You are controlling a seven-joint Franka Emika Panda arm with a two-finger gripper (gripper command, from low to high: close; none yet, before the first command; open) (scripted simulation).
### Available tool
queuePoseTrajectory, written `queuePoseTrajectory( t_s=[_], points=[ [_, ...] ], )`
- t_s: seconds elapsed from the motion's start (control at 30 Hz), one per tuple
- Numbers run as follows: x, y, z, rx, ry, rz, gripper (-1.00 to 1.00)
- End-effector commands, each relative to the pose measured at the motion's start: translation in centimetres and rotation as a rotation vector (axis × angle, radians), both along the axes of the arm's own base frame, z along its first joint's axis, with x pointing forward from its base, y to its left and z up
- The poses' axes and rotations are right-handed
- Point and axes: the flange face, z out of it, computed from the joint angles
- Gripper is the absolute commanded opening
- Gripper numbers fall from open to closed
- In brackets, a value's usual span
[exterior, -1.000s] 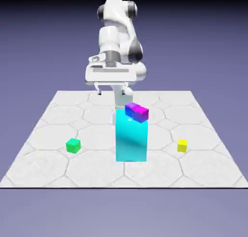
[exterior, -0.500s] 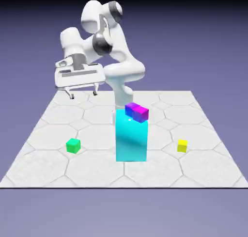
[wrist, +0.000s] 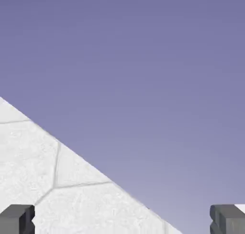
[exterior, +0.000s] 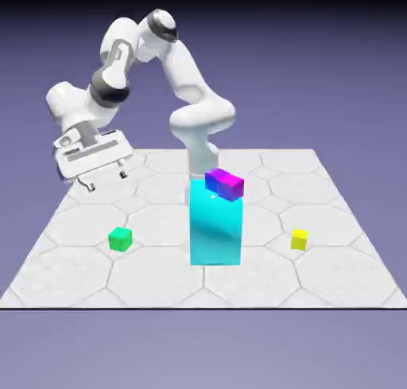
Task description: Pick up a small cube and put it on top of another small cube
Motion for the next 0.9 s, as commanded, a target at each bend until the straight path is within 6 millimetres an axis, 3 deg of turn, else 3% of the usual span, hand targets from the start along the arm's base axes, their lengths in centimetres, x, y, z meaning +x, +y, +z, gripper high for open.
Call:
queuePoseTrajectory(
  t_s=[0.0, 0.4, 0.73, 0.87],
  points=[
    [-0.3, -0.6, -0.9, 0.01, -0.006, 0.02, 0.0],
    [-5.0, -5.5, -12.5, 0.137, -0.113, 0.235, 0.0],
    [-11.3, -7.6, -22.0, 0.234, -0.236, 0.365, 0.0],
    [-13.9, -8.0, -24.9, 0.26, -0.281, 0.398, 0.0]
  ],
)
